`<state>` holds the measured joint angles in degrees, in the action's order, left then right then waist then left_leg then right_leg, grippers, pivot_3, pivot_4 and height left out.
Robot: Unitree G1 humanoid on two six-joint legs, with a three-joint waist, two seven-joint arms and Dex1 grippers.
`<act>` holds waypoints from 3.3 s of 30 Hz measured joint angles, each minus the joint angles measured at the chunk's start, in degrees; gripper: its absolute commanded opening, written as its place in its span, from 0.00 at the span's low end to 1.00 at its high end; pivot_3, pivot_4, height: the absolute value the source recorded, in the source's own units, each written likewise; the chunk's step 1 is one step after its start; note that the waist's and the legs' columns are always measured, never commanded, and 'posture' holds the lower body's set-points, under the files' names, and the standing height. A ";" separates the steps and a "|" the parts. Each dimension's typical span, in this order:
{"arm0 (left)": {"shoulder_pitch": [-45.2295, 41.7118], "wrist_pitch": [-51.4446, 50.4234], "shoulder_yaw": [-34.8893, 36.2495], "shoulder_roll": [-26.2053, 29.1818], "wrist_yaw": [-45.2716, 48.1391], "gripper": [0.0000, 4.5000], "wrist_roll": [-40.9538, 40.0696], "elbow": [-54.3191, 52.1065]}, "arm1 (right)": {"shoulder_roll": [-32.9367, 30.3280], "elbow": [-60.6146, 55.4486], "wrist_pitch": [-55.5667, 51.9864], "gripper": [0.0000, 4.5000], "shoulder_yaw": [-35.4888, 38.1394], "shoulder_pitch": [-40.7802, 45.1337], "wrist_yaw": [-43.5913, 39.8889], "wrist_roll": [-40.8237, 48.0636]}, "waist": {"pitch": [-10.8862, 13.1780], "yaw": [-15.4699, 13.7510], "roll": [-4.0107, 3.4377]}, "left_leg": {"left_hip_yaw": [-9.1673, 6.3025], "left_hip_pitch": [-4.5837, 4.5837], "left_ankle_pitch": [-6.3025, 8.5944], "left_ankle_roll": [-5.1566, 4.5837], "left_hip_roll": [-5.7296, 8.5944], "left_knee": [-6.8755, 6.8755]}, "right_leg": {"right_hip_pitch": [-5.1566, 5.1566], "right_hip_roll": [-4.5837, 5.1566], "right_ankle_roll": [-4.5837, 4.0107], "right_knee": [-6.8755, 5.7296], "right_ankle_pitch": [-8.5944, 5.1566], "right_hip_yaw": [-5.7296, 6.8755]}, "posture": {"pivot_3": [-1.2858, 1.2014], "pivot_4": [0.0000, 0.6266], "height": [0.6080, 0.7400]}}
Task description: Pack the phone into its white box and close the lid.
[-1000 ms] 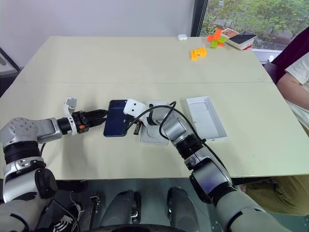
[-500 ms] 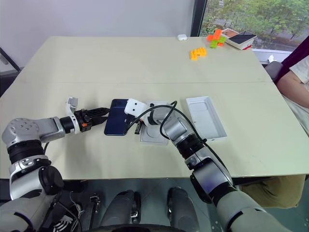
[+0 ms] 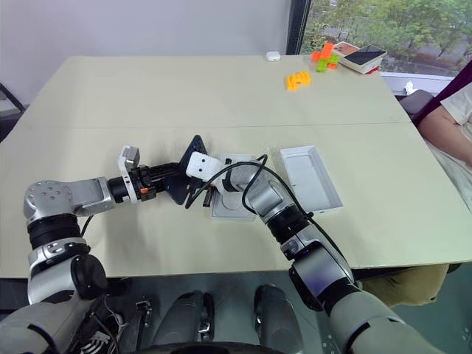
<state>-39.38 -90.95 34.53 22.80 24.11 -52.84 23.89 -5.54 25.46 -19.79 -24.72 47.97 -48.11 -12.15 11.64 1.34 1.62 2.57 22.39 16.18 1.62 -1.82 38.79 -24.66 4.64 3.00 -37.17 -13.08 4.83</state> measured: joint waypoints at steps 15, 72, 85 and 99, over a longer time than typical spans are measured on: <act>1.50 -1.23 -1.95 5.03 -0.29 0.67 0.07 0.78 | 0.06 0.47 0.58 0.00 0.25 0.08 0.66 0.53 | 0.01 0.00 -0.01 | 0.04 0.06 -0.02 0.03 0.01 -0.08 | -0.10 0.01 0.00 0.06 0.00 0.02 | 0.52 0.24 1.00; 8.09 1.41 3.38 -0.52 5.33 0.00 -2.13 -11.70 | -5.21 -13.50 -9.40 0.00 12.15 -2.52 -5.45 16.41 | 0.03 -0.40 0.01 | 0.07 0.12 -0.13 0.17 0.03 -0.57 | -0.26 0.00 -0.01 0.29 0.00 0.02 | 0.52 0.24 1.00; 10.26 -1.08 -0.11 -6.88 -8.42 0.00 -15.65 -18.10 | -20.65 -18.92 -8.99 0.00 15.55 -8.25 -15.86 24.65 | 0.05 -0.55 0.04 | 0.10 0.09 -0.06 0.03 0.07 -0.56 | -0.22 -0.09 -0.01 0.35 0.00 0.01 | 0.52 0.24 1.00; 10.15 0.74 -7.50 -11.84 -24.46 0.00 -28.32 -19.45 | -33.84 -14.95 1.26 0.54 22.17 -13.92 -27.66 29.35 | 0.07 -0.66 0.07 | 0.17 0.10 -0.03 -0.02 0.06 -0.58 | -0.11 -0.16 0.02 0.64 -0.01 0.01 | 0.52 0.24 1.00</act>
<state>-29.22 -90.22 27.03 10.96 -0.35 -81.16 4.44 -39.38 10.51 -18.53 -2.56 34.05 -75.76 17.20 11.71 0.69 1.69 2.75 22.49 16.14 1.60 -1.76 38.21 -24.77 4.48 3.02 -36.53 -13.08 4.84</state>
